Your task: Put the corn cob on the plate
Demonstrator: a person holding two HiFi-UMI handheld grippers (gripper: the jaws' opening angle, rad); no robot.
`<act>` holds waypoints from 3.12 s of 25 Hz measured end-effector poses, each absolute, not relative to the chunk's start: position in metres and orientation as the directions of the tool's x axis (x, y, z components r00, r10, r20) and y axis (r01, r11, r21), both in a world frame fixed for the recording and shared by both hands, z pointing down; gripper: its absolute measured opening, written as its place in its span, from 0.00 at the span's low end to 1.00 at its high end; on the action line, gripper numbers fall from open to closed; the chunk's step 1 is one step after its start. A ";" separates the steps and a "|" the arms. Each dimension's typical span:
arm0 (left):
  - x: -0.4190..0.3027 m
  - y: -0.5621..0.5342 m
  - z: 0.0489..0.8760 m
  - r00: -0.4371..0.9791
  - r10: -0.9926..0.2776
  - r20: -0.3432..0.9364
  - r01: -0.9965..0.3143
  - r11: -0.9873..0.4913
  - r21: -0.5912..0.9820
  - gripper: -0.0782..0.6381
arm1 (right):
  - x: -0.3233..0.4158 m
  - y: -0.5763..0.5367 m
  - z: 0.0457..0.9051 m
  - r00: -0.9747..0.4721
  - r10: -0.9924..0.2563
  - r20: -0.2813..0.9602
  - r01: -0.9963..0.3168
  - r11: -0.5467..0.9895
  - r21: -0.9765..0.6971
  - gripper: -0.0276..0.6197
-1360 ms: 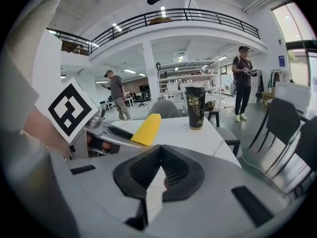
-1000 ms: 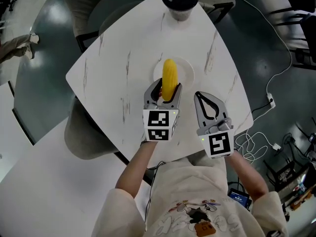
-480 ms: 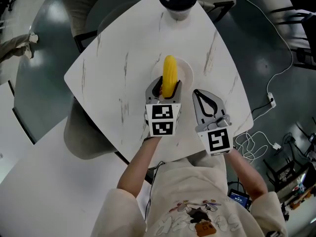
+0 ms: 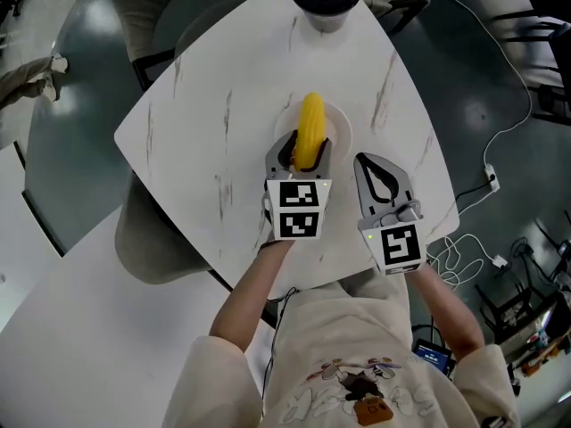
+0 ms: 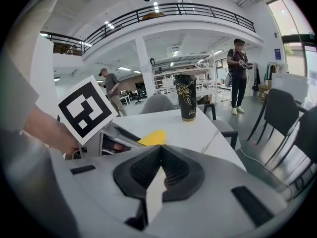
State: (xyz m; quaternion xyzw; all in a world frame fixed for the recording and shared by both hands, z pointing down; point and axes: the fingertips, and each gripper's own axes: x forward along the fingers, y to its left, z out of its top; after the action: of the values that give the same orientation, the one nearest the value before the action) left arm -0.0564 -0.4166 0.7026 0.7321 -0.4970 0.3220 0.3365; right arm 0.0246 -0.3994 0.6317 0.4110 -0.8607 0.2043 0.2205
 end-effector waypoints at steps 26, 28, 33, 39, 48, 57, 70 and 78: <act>-0.059 -0.406 0.673 0.334 -0.568 0.753 -0.936 -0.293 0.194 0.46 | 0.029 -0.396 0.622 -0.558 -0.641 0.527 -0.805 0.573 -0.156 0.05; -0.057 -0.404 0.664 0.346 -0.577 0.740 -0.932 -0.300 0.202 0.46 | 0.028 -0.395 0.617 -0.561 -0.639 0.526 -0.801 0.579 -0.151 0.05; -0.059 -0.396 0.639 0.348 -0.616 0.707 -0.935 -0.284 0.212 0.36 | 0.028 -0.392 0.600 -0.567 -0.652 0.504 -0.797 0.589 -0.135 0.05; -0.070 -0.377 0.610 0.289 -0.679 0.675 -0.957 -0.214 0.195 0.16 | 0.030 -0.383 0.583 -0.571 -0.663 0.484 -0.798 0.587 -0.136 0.05; -0.076 -0.339 0.575 0.257 -0.720 0.644 -0.966 -0.167 0.198 0.12 | 0.031 -0.357 0.556 -0.574 -0.669 0.472 -0.796 0.592 -0.127 0.05; -0.079 -0.303 0.523 0.260 -0.763 0.592 -0.962 -0.152 0.227 0.12 | 0.026 -0.324 0.528 -0.592 -0.648 0.479 -0.780 0.610 -0.139 0.05; -0.091 -0.257 0.456 0.228 -0.814 0.534 -0.958 -0.091 0.271 0.12 | -0.001 -0.307 0.460 -0.676 -0.600 0.428 -0.713 0.679 -0.175 0.05; -0.101 -0.244 0.429 0.211 -0.842 0.496 -0.957 -0.073 0.282 0.12 | -0.009 -0.299 0.400 -0.704 -0.623 0.342 -0.697 0.699 -0.160 0.05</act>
State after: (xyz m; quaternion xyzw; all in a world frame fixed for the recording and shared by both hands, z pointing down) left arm -0.1009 -0.2439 0.4290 0.7253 -0.6200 0.1015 0.2815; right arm -0.0090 -0.2985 0.4002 0.3616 -0.9122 0.1402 0.1321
